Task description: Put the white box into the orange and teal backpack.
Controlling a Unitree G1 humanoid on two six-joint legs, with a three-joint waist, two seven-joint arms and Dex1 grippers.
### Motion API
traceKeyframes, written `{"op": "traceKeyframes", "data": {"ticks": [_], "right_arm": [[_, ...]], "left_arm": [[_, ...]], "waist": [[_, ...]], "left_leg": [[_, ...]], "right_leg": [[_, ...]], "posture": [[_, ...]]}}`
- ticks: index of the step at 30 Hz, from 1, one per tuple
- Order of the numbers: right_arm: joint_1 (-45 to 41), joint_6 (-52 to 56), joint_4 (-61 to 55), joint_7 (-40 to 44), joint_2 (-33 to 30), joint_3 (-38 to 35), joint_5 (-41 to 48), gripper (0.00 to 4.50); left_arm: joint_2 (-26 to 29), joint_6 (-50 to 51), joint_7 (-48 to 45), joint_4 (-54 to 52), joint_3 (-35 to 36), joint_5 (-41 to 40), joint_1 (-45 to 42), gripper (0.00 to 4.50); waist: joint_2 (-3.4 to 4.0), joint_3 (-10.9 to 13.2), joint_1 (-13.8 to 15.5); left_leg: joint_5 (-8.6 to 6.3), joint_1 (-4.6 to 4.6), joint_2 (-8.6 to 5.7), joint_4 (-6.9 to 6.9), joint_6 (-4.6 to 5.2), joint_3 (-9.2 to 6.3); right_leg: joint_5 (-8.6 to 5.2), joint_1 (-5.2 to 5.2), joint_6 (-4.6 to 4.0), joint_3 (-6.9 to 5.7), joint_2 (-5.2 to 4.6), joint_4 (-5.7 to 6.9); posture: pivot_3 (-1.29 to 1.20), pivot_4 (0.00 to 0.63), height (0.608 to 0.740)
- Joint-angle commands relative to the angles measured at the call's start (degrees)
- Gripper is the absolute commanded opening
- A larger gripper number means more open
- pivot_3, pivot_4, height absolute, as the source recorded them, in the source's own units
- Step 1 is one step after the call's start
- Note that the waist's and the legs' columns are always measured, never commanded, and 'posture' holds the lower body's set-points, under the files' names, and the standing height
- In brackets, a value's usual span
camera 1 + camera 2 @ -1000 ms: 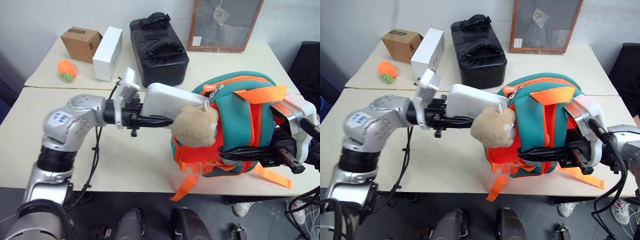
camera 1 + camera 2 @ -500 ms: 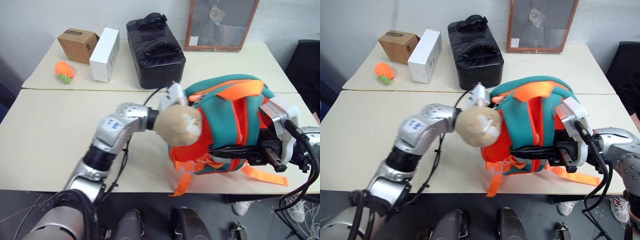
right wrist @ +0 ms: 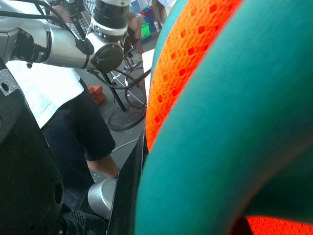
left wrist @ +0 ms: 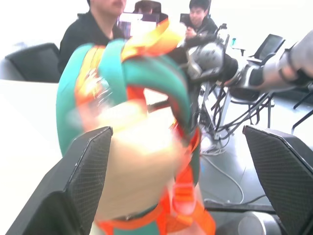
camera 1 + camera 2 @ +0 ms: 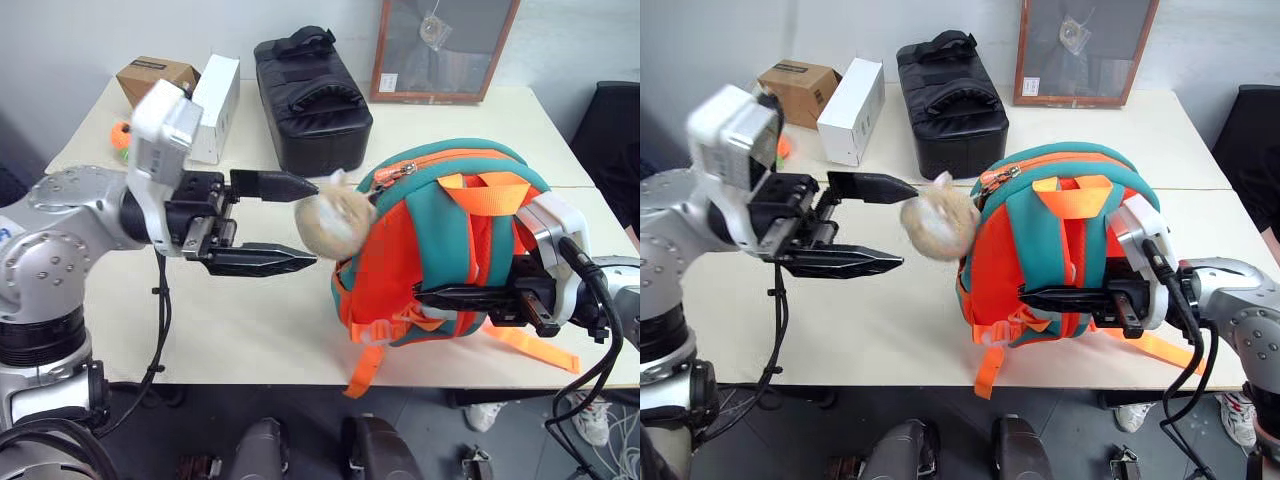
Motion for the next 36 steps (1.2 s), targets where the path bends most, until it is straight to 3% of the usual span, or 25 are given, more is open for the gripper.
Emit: {"op": "traceKeyframes", "data": {"ticks": [1,6,13,21,27,30,36], "right_arm": [[-1.57,0.15,0.07,-0.23,0.3,-0.41,1.51,0.0],[-2.06,0.81,-0.11,-0.92,0.54,-0.46,2.4,0.0],[-1.77,1.27,-0.62,-2.44,1.16,-0.76,2.86,0.0],[-1.98,1.36,-1.13,-3.43,1.3,-0.95,3.88,0.0],[-2.72,1.26,-0.58,-4.46,1.81,-0.55,3.99,0.0],[-2.74,1.38,-0.53,-5.02,2.14,-0.62,4.09,0.0],[-2.64,1.58,-0.19,-5.63,2.1,-0.91,4.29,0.0]], "left_arm": [[0.74,-1.83,3.53,-3.99,-2.12,2.47,0.24,4.48],[0.45,-12.95,7.06,-2.46,-11.23,18.47,2.4,4.48],[-2.86,-16.72,6.8,1.66,-7.17,16.88,2.42,4.48],[-6.61,-21.84,10.39,5.91,-11.79,25.04,0.15,4.48],[-9.48,-17.84,9.04,8.29,-13.74,22.83,0.33,4.48],[-9.51,-17.15,7.49,8.93,-15.16,23.8,0.5,3.87],[-8.86,-17.15,5.41,8.47,-15.27,23.85,1.5,2.11]], "waist": [[0.0,0.0,0.0],[0.0,0.0,0.06],[0.0,0.0,-0.08],[0.0,0.0,0.09],[0.0,0.0,0.01],[0.0,0.0,0.0],[0.0,0.0,0.05]], "left_leg": [[0.0,0.0,0.0,0.0,-0.01,0.0],[0.01,0.03,-0.01,-0.02,-0.02,0.05],[0.0,-0.02,0.02,-0.04,0.0,0.06],[0.01,-0.02,-0.01,0.0,0.02,0.06],[0.01,-0.02,0.01,-0.02,0.02,0.06],[0.01,-0.02,0.02,-0.01,0.01,0.06],[0.01,-0.02,0.0,0.0,0.01,0.06]], "right_leg": [[0.0,0.0,0.0,0.0,0.01,0.0],[0.0,-0.01,0.0,0.03,0.04,-0.01],[0.0,-0.05,0.0,0.04,0.05,-0.02],[0.0,-0.04,0.0,0.04,0.03,0.0],[0.0,-0.05,0.0,0.04,0.04,0.0],[0.0,-0.05,0.0,0.04,0.05,0.02],[0.0,-0.05,0.0,0.04,0.03,0.02]], "posture": [[0.0,0.15,0.74],[0.0,0.15,0.74],[0.0,0.15,0.74],[0.0,0.15,0.74],[0.0,0.15,0.74],[0.0,0.15,0.74],[0.0,0.15,0.74]]}}
